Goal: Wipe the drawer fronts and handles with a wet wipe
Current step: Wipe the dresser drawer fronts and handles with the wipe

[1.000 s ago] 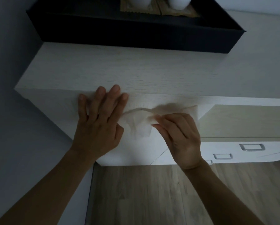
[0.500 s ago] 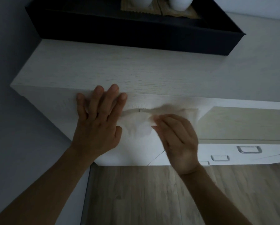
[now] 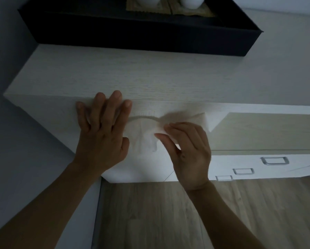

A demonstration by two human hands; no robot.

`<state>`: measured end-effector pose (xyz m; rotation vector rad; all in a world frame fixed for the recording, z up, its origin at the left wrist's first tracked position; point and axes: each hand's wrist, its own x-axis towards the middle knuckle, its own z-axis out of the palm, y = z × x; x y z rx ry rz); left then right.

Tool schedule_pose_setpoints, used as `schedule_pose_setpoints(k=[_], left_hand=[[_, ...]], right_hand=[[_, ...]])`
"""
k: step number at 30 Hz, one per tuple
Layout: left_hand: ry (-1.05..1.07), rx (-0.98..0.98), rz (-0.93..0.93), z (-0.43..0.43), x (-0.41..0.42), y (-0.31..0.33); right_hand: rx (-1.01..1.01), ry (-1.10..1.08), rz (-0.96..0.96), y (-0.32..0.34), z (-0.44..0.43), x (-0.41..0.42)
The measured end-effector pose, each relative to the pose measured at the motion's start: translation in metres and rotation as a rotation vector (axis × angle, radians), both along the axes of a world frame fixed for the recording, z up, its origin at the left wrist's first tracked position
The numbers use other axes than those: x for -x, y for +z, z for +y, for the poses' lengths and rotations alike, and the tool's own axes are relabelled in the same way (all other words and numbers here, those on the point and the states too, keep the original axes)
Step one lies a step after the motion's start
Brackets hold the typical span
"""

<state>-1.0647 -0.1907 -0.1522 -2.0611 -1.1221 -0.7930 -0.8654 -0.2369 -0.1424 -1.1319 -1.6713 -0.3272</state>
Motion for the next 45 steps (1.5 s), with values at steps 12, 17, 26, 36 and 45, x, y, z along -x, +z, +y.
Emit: schedule_pose_setpoints(k=[12, 17, 26, 36, 45], left_hand=[[-0.008, 0.001, 0.015, 0.001, 0.003, 0.001], [-0.004, 0.000, 0.010, 0.001, 0.003, 0.000], [-0.008, 0.011, 0.011, 0.001, 0.003, 0.001], [-0.008, -0.008, 0.022, 0.004, 0.004, -0.001], [0.021, -0.022, 0.011, 0.006, 0.002, -0.004]], right_hand=[[-0.021, -0.016, 0.018, -0.001, 0.005, -0.009], [-0.009, -0.041, 0.013, 0.000, 0.006, 0.020], [-0.041, -0.098, 0.005, -0.003, -0.002, -0.009], [-0.069, -0.154, 0.050, -0.010, -0.003, -0.003], [-0.021, -0.156, 0.114, -0.010, -0.002, 0.006]])
